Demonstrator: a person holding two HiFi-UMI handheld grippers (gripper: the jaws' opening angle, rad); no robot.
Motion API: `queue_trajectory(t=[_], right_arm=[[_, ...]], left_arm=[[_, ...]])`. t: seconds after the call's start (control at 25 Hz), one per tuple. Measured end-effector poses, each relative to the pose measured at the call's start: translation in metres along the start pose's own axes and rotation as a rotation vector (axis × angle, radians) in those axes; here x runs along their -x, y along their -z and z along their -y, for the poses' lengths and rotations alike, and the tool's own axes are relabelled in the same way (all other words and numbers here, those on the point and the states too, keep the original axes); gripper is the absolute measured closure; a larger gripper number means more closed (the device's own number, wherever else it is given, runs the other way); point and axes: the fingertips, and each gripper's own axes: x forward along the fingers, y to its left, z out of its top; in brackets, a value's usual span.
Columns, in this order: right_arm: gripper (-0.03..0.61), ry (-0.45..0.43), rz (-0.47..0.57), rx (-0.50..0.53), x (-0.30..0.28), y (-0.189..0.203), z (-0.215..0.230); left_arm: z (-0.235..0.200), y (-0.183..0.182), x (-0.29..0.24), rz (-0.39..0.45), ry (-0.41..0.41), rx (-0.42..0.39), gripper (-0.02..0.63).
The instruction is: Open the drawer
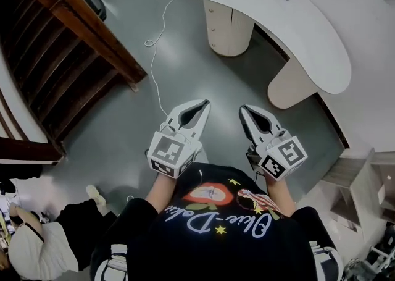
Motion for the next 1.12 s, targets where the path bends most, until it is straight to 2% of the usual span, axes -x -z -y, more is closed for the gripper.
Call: queue_trajectory(t=[0.28,0.56,1.12], right_arm=[[0.58,0.036,-0.012,0.002,-0.059,-0.01,0.015],[0.58,0.048,-0.026,-0.003,-0.114,-0.011,0.022],[0.58,0.108,-0.032,-0.014,-0.213,-0.005,0.016]], left_arm=[[-0.06,-0.007,-0.023,0.002,0.039,0.015,0.607],[-0.118,-0.004,-0.031,-0.009,0.033,0.027,0.607],[-0.222,0.008,-0.012,-0.018,0.048,0.044,0.607]])
